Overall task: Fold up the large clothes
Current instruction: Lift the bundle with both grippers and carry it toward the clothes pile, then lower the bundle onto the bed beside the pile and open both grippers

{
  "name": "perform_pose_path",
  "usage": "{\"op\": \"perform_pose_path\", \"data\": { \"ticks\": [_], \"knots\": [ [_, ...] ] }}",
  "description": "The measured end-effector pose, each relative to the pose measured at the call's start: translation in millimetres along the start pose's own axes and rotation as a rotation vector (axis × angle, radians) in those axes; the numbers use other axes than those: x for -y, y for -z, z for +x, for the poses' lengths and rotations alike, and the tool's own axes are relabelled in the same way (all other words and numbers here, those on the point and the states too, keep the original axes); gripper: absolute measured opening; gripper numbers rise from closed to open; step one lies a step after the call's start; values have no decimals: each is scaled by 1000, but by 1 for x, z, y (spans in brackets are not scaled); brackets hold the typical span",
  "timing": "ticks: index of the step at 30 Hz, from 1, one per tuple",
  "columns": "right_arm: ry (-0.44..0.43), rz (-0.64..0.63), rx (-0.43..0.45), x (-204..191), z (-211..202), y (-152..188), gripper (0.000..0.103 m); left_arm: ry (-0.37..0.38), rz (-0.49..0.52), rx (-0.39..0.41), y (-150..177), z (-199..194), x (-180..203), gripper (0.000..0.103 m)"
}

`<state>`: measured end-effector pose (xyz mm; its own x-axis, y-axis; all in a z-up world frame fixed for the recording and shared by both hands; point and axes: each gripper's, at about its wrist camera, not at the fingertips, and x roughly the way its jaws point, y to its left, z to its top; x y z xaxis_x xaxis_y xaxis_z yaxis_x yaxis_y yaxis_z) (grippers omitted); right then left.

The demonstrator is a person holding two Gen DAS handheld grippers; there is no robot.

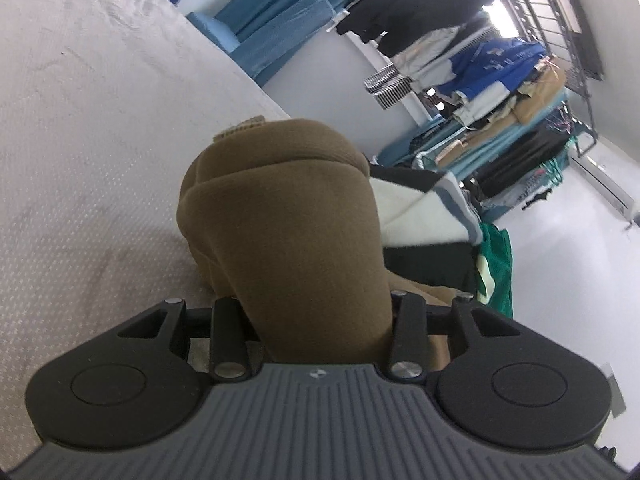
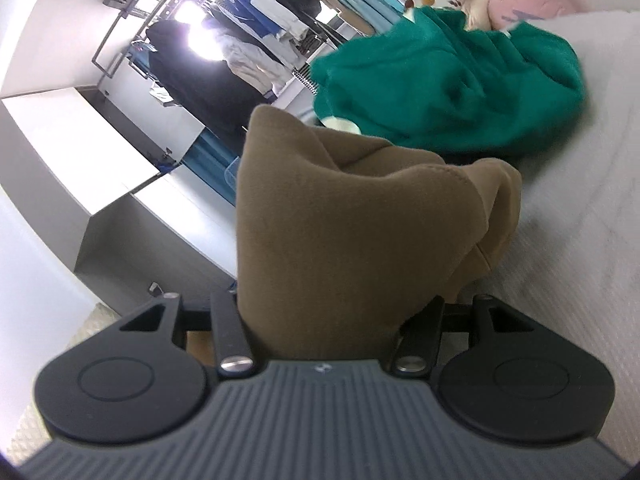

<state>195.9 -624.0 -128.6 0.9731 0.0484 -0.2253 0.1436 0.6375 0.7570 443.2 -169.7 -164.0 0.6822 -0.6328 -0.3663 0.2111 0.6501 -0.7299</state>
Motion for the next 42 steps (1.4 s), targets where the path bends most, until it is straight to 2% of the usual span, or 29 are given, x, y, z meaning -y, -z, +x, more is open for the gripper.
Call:
{"op": "perform_pose_path", "data": {
  "ticks": [6,12,19,27,34,38,42],
  "knots": [
    [15,53,-17,31,-13,28,56,6,56,-23,30,-13,-25,47],
    [10,103,-27,55,-26,56,56,32,7,-37,56,-26,-66,50],
    [-3,233,-32,89,-34,80,62,53,-23,-53,74,-37,-83,54],
    [23,300,-81,92,-40,79,67,-11,-8,-77,74,-68,-80,61],
    [56,304,-123,93,-70,82,68,-99,124,-83,77,-122,-65,62],
    [116,253,-128,81,-97,76,68,-145,236,-65,75,-156,-38,62],
    [186,98,-78,52,-131,65,68,-172,320,-38,69,-188,-4,62]
  ]
}}
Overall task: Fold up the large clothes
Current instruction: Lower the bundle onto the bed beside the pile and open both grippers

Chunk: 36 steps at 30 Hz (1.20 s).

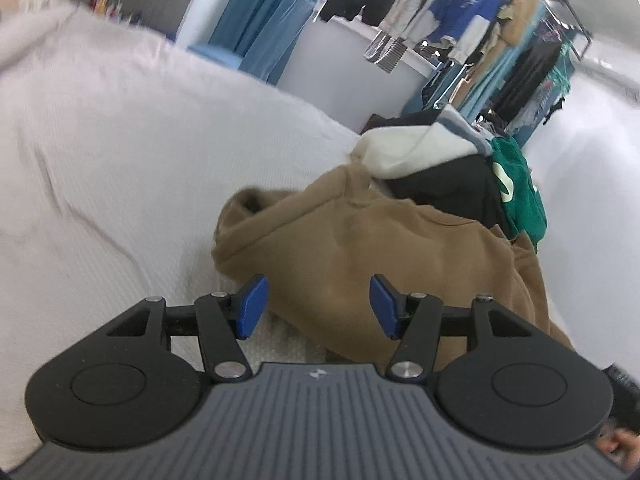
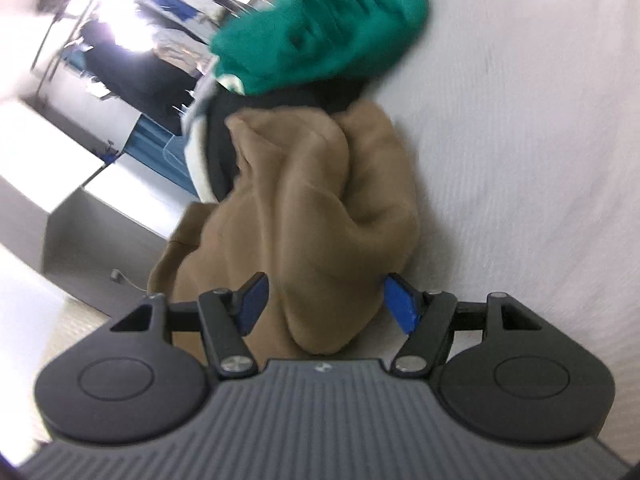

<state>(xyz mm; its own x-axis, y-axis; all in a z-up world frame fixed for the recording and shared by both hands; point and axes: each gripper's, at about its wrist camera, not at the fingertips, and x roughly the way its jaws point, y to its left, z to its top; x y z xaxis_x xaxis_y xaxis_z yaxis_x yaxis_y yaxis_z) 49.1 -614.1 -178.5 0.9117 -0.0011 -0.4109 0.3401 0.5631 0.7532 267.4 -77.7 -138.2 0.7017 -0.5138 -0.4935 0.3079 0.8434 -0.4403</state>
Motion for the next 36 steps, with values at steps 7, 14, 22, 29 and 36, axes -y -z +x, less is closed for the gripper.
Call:
{"op": "perform_pose_path", "data": {
  "ticks": [7,14,22,29,36],
  "knots": [
    [-5,-199,99,-63,-53,-14,68,-2,144,45,-26,-64,65,62],
    [-51,-421,175,-151,-95,-5,68,15,250,117,-39,-132,124,62],
    [-59,-633,209,-213,-136,33,68,29,347,158,-24,-192,169,62],
    [-55,-702,192,-228,-158,62,68,30,373,167,1,-212,184,62],
    [-24,-744,132,-224,-160,97,68,55,388,154,28,-220,188,62]
  ]
}}
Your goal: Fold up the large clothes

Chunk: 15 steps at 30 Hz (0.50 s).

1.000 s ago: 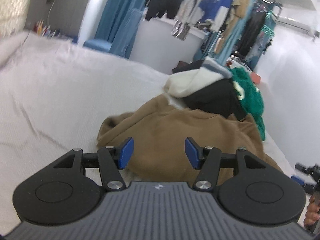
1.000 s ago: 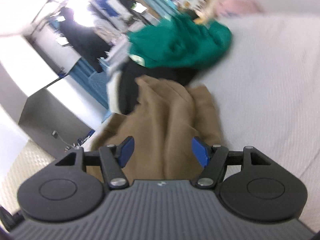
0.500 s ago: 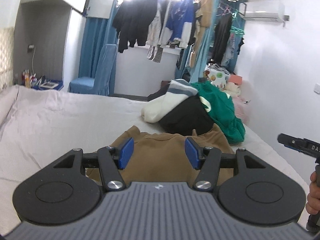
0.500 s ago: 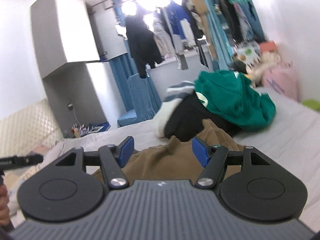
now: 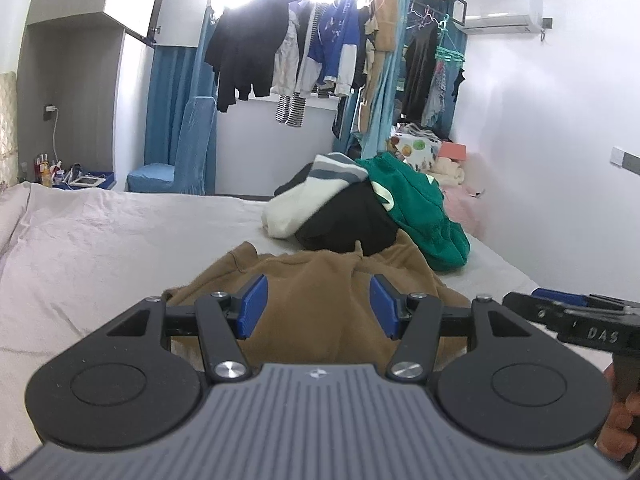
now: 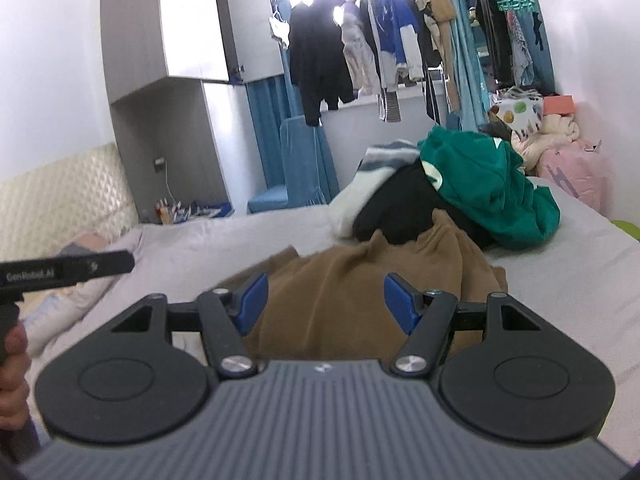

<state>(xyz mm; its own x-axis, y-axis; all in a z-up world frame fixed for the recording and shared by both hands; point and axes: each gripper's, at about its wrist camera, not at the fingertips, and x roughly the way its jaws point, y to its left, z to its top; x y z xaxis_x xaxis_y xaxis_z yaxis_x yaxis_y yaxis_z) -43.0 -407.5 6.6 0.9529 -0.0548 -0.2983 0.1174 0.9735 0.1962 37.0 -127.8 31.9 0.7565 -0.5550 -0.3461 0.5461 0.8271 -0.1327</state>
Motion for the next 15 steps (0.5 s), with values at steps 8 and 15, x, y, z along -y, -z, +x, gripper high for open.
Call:
{"op": "perform_pose_path", "data": {
  "ticks": [8,15],
  "knots": [
    [26,-16,-37,-6,-6,24,68,-29,-3,-33,23,6,2,62],
    [59,4,-71,1,-4,40,68,-59,-29,-61,39,17,-6,62]
  ]
}}
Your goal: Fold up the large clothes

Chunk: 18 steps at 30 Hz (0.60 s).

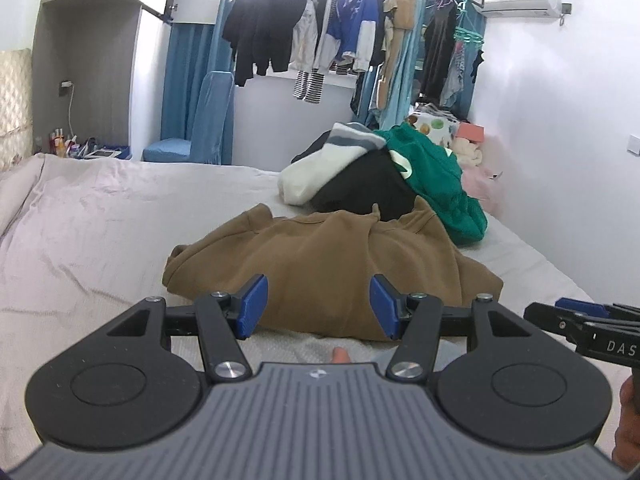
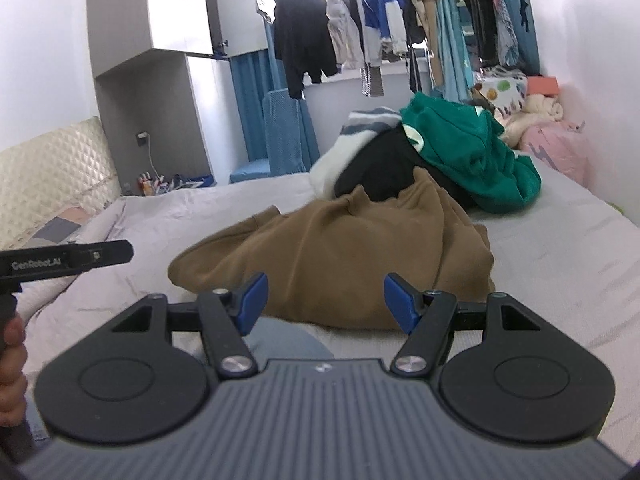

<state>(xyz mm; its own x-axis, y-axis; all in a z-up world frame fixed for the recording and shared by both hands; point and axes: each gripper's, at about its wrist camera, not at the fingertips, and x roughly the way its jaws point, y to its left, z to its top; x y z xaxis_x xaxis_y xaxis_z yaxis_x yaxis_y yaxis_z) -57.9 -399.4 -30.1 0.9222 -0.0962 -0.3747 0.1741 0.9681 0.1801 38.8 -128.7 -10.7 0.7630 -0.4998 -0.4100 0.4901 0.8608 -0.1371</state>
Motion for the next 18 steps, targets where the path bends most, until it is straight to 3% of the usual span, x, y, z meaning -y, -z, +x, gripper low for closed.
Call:
{"op": "perform_pose_path", "data": {
  "ticks": [9,16,18],
  "knots": [
    [14,2,-31,5,8,8,68,-8,12,-22,6,11,3,64],
    [18,-9,-37,7,12,7,68,-32,-6,-26,5,19,-2,85],
    [15,-15,-32,6,14,6,73,-36,-13,-30,5,20,-4,90]
  ]
}}
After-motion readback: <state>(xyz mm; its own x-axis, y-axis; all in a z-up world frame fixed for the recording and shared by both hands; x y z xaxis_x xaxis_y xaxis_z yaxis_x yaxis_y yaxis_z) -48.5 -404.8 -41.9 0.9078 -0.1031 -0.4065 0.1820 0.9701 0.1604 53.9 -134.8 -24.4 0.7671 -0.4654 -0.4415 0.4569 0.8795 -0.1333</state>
